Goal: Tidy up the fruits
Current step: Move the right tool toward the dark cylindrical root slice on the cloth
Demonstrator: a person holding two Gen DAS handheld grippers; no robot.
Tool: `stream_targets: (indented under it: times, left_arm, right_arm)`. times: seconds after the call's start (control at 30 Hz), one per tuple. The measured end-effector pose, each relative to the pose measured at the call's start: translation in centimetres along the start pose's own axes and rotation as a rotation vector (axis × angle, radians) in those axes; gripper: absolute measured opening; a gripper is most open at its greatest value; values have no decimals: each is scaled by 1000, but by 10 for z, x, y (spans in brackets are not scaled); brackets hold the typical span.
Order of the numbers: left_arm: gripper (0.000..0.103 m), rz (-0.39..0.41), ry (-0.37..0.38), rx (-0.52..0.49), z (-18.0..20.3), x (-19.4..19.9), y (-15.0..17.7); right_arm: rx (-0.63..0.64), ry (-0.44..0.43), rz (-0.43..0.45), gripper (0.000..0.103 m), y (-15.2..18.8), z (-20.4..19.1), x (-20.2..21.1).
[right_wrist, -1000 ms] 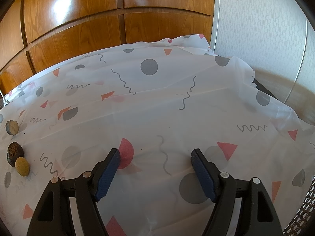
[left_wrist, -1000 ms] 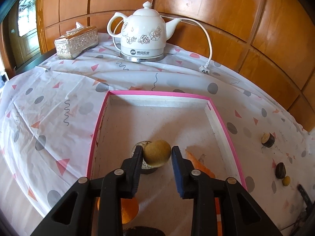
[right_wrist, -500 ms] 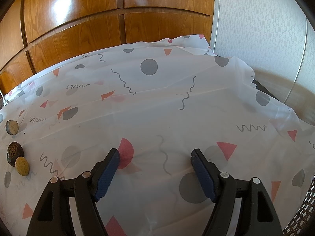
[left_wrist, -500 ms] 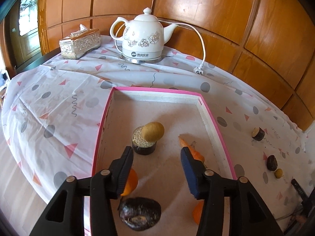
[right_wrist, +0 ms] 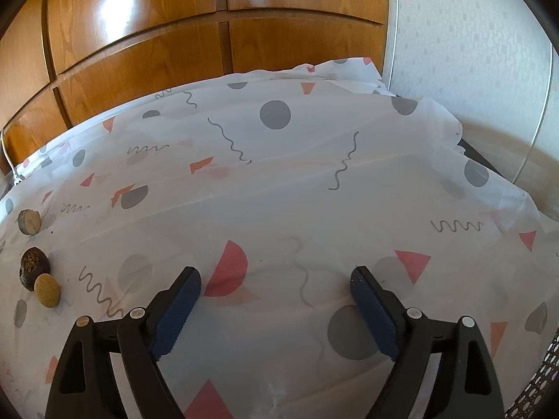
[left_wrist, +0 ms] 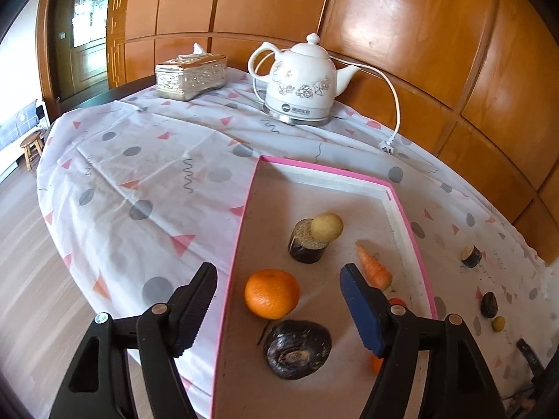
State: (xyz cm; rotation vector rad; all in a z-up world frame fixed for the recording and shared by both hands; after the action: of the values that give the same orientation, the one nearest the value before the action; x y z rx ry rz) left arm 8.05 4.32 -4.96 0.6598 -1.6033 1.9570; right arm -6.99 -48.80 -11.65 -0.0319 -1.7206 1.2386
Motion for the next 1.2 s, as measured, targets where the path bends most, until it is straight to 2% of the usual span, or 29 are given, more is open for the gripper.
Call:
stream_targets:
  times: [0.1,0.33,1.2]
  left_arm:
    - [79,6,-6,-5,0,4,3]
    - [83,16,7,-6,1,11,4]
    - [83,16,-8,10,-9,22,4]
  right_arm:
    - [6,6,-1,89,0,-1,0]
    - [4,7,-4,89,0,-2,0]
    - [23,16,-10,89,2,-4,2]
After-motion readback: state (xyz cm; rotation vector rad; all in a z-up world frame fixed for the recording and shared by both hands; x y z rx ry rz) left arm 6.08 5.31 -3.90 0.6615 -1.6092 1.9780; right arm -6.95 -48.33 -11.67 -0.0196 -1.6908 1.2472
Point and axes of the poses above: each gripper's, at about its wrist camera, not at the fingertips, and x roughly against the way its jaws point, z to its right, y to its underside, the point moved 3 cm from there along -x, roughly the way its jaws point, and after that the axes turned 5 degrees about z, right-handed, at the moved point
